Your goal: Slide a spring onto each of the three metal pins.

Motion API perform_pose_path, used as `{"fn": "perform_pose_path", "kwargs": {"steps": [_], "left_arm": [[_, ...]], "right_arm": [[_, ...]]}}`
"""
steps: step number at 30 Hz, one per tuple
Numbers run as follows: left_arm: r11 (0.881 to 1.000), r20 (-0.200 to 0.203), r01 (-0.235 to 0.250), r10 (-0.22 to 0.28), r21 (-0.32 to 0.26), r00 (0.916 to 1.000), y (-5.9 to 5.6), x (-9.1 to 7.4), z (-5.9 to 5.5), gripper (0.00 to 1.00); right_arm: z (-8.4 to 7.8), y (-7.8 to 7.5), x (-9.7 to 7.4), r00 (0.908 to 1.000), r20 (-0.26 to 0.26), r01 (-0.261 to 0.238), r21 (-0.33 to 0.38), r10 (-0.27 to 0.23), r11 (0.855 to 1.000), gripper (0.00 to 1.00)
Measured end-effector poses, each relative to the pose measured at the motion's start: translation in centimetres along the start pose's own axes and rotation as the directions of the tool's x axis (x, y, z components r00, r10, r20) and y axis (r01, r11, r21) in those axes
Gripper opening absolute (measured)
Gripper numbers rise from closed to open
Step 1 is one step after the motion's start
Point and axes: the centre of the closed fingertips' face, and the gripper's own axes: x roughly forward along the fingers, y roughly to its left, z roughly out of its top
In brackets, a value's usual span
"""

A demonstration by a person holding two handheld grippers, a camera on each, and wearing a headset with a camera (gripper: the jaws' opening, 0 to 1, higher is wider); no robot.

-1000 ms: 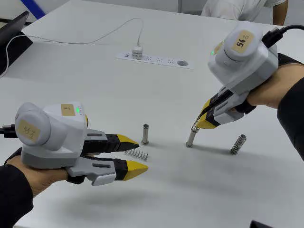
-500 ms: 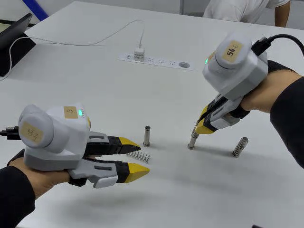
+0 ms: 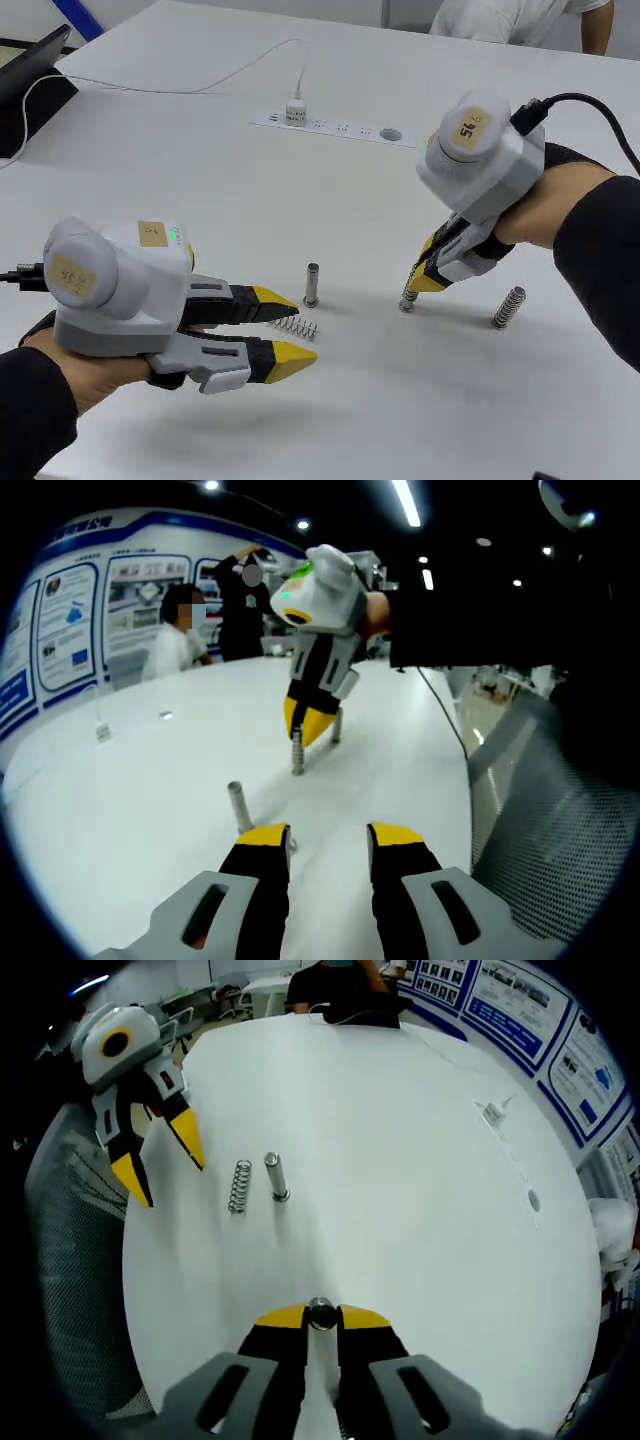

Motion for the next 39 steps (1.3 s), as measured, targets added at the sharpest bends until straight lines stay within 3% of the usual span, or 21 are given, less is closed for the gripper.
{"fn": "perform_pose_path", "kwargs": {"steps": [22,39], "left_arm": [[1.0,0.003,-0.008,0.008,-0.006,1.0,0.2,0.0,0.0,0.31],[1.0,0.005,-0.01,0.011,-0.008,0.9999,0.2,-0.1,0.0,0.32]], "right_arm": [[-0.7,-0.4,1.4,0.9999,-0.007,-0.01,0.015,0.01,1.0,0.14],[-1.1,-0.2,0.2,0.9998,0.013,0.017,0.008,-0.018,1.0,0.21]]}}
